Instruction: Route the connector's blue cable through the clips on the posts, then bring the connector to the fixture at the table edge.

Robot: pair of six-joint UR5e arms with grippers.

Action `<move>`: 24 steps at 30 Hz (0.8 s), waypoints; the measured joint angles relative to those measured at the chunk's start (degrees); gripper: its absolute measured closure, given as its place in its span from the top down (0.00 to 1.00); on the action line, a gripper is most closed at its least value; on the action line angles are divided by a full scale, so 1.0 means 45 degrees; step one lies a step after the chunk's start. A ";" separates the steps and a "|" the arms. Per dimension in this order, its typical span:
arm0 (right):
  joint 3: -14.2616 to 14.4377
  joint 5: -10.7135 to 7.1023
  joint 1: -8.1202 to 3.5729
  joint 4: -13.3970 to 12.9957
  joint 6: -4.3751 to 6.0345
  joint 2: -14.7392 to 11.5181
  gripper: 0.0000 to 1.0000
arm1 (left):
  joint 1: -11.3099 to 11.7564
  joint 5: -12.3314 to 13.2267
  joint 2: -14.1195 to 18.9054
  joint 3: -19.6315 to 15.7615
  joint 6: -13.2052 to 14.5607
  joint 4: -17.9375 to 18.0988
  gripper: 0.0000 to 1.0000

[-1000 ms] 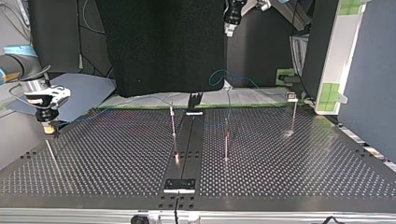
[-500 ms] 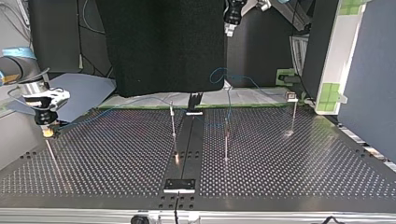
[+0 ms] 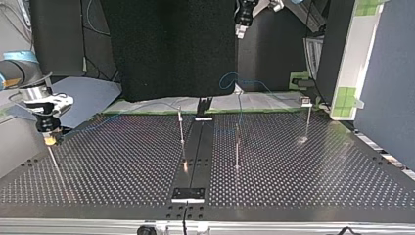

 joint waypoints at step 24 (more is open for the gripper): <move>0.0002 -0.0056 0.0035 -0.0436 0.0078 0.0267 0.00 | 0.0000 0.0000 -0.0006 0.0004 0.0000 -0.0062 1.00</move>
